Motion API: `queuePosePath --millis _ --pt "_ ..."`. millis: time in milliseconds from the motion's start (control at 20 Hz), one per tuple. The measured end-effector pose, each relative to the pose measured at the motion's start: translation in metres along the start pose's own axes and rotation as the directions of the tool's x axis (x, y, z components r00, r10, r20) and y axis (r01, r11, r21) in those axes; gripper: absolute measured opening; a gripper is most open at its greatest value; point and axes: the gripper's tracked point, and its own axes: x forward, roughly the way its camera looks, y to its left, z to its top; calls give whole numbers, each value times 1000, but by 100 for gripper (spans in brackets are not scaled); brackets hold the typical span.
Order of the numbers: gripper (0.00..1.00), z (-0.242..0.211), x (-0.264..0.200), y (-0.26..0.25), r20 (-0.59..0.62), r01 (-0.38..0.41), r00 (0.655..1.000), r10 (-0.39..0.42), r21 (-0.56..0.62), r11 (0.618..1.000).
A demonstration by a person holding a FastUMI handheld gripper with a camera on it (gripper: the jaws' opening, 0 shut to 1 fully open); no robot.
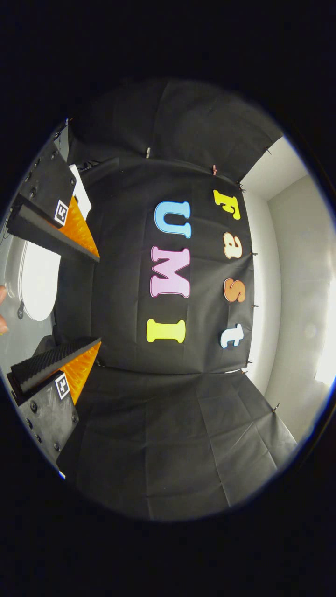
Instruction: Open the toilet lid.
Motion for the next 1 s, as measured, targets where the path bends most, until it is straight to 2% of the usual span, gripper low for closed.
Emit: queuePosePath --millis 400,900,1000 --pt "98 -49 30 9 -24 -29 999 30 16 999" --pt "98 -152 52 -26 -91 1 996 1 23 1000" --pt "98 -178 57 -39 -113 32 993 -32 -2 999"
